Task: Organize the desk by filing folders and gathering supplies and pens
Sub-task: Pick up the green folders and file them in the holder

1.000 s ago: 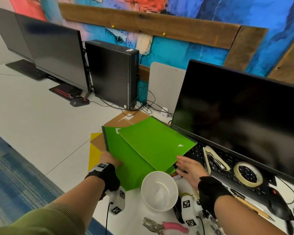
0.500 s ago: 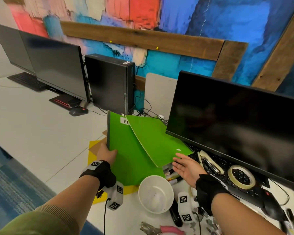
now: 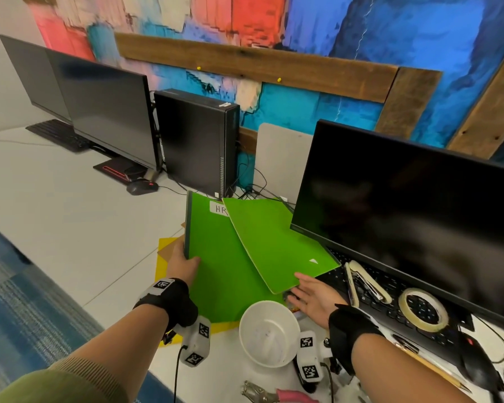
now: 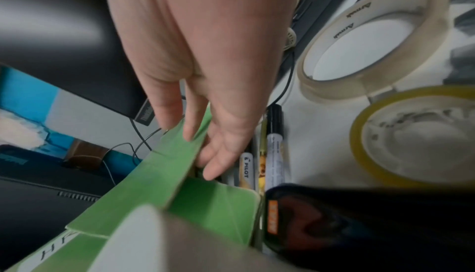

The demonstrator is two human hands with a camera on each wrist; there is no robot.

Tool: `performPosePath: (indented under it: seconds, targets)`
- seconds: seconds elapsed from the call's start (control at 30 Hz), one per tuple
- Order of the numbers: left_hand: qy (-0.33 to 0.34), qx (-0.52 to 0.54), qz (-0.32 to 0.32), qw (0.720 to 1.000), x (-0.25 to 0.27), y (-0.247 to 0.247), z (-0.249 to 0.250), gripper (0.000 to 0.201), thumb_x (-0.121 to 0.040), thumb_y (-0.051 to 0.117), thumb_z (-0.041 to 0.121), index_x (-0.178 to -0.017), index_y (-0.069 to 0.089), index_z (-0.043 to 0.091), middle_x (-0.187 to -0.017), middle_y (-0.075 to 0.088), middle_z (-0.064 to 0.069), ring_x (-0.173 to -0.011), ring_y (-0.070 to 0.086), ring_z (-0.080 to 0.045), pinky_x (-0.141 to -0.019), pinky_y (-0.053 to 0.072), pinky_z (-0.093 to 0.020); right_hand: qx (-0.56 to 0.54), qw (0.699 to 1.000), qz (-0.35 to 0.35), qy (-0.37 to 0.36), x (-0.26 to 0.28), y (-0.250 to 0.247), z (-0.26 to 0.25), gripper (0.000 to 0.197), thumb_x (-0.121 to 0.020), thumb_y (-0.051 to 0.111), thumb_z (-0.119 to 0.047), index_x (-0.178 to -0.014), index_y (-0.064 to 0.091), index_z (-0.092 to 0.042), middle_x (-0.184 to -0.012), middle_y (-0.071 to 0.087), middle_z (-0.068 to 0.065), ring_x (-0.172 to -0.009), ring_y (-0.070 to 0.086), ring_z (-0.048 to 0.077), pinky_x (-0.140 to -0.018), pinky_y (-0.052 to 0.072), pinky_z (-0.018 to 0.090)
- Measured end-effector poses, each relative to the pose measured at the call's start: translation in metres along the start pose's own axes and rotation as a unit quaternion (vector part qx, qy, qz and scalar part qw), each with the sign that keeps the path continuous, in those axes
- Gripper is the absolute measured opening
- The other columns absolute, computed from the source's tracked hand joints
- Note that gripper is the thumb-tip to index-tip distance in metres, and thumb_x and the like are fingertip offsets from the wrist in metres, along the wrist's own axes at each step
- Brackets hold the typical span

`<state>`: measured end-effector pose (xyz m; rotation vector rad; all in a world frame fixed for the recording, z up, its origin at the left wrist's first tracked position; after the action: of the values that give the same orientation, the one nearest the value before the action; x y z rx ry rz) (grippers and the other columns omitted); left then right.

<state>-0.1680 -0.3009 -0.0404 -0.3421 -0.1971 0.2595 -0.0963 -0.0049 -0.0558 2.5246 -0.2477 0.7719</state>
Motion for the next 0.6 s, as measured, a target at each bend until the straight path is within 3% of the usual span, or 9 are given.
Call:
performPosePath:
  seconds: [0.1, 0.2, 0.27, 0.37, 0.6]
  targets:
    - [0.021, -0.019, 0.014, 0.999, 0.0, -0.007, 0.006, 0.039, -0.091, 0.051, 0.003, -0.129, 0.044, 0.002, -0.123, 0.058, -0.018, -0.103, 0.058, -0.033, -0.085, 0.044, -0.036, -0.026, 0.999, -0.005, -0.035, 0.003, 0.0, -0.008, 0.039, -0.096, 0.039, 0.004, -0.135, 0.044, -0.001, -0.145, 0.037, 0.024, -0.134, 0.039, 0.033, -0.107, 0.037, 0.037]
    - [0.036, -0.039, 0.021, 0.998, -0.002, -0.016, 0.011, 0.035, -0.094, 0.05, 0.006, -0.127, 0.044, -0.001, -0.128, 0.054, -0.019, -0.115, 0.052, -0.034, -0.092, 0.04, -0.036, -0.043, 0.997, -0.024, -0.054, 0.014, 0.0, -0.02, 0.038, -0.093, 0.043, 0.007, -0.13, 0.048, 0.002, -0.131, 0.053, 0.025, -0.117, 0.056, 0.03, -0.091, 0.052, 0.03]
    - [0.047, -0.046, 0.022, 0.998, -0.005, -0.021, 0.014, 0.034, -0.094, 0.05, 0.008, -0.126, 0.044, 0.0, -0.128, 0.055, -0.02, -0.115, 0.053, -0.036, -0.093, 0.042, -0.04, -0.046, 0.996, -0.035, -0.068, 0.025, -0.002, -0.03, 0.037, -0.09, 0.045, 0.01, -0.125, 0.052, 0.003, -0.117, 0.063, 0.024, -0.103, 0.065, 0.026, -0.082, 0.056, 0.028]
    - [0.053, -0.051, 0.03, 0.997, -0.009, -0.026, 0.022, 0.033, -0.094, 0.051, 0.01, -0.125, 0.044, 0.002, -0.122, 0.057, -0.022, -0.109, 0.055, -0.038, -0.09, 0.043, -0.042, -0.041, 0.993, -0.041, -0.105, 0.042, -0.007, -0.049, 0.03, -0.087, 0.049, 0.01, -0.115, 0.059, 0.003, -0.095, 0.072, 0.02, -0.087, 0.072, 0.022, -0.078, 0.058, 0.028]
    - [0.096, -0.041, 0.045, 0.994, -0.008, -0.027, 0.047, 0.029, -0.093, 0.051, 0.01, -0.121, 0.046, 0.002, -0.114, 0.061, -0.023, -0.1, 0.059, -0.038, -0.086, 0.045, -0.041, -0.053, 0.983, -0.043, -0.17, 0.086, -0.013, -0.085, 0.019, -0.089, 0.052, -0.004, -0.102, 0.065, 0.003, -0.095, 0.072, 0.02, -0.09, 0.072, 0.024, -0.074, 0.06, 0.029]
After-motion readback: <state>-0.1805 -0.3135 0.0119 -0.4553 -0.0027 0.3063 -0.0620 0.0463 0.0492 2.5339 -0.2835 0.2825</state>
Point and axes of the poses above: each hand's wrist, its own x-axis away from the middle knuckle, its own y-axis out of the palm, z = x × y, the point moved 4 cm from there along -x, towards the middle knuckle
